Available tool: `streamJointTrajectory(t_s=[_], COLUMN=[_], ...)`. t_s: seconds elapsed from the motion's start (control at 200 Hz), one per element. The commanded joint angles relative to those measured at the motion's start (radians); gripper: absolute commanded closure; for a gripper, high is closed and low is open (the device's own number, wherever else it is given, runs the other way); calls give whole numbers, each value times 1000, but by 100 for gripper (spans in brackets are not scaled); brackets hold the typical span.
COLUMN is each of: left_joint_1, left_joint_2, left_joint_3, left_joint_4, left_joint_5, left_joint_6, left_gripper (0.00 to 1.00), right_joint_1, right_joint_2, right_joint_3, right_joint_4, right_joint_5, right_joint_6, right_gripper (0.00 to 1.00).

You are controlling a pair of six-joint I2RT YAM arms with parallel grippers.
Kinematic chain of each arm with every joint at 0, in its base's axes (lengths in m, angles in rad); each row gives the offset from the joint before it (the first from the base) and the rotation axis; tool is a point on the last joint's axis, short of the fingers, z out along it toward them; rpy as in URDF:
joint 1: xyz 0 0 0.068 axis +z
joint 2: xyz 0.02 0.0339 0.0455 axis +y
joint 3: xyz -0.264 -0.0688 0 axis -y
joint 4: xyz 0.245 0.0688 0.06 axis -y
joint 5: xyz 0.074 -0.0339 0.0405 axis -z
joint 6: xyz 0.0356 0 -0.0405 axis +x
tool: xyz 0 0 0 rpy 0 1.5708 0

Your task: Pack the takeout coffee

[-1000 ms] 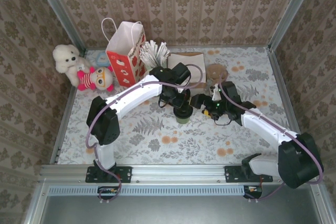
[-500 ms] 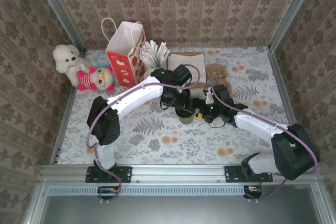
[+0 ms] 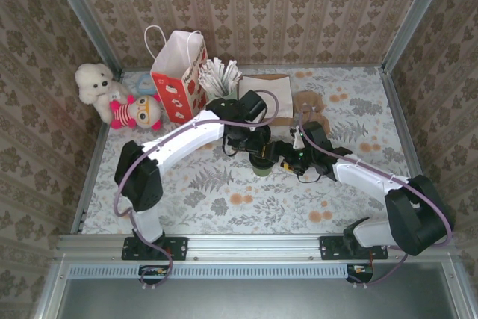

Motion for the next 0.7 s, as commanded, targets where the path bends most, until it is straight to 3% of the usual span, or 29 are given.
streamJointTrajectory(t_s=[0.0, 0.09, 0.29, 0.43, 0.695], left_joint_1=[29, 56, 155, 158, 161], left_joint_2=[-113, -190, -242, -227, -179], left_joint_3=[-53, -154, -377, -411, -419], left_joint_4=[60, 152, 341, 395, 402], left_joint_5=[14, 1, 190, 263, 297], left_joint_6=[1, -32, -133, -132, -132], left_gripper=[59, 50, 56, 56, 56], right_joint_1=[6, 6, 7, 8, 11], right_joint_2=[4, 3, 4, 14, 43], right_joint_3=[22, 27, 39, 39, 32], right_joint_4=[-62, -62, -55, -52, -53], right_joint_5=[27, 25, 13, 9, 9], right_joint_6=[-18, -15, -9, -7, 6], right_gripper=[7, 7, 7, 7, 7])
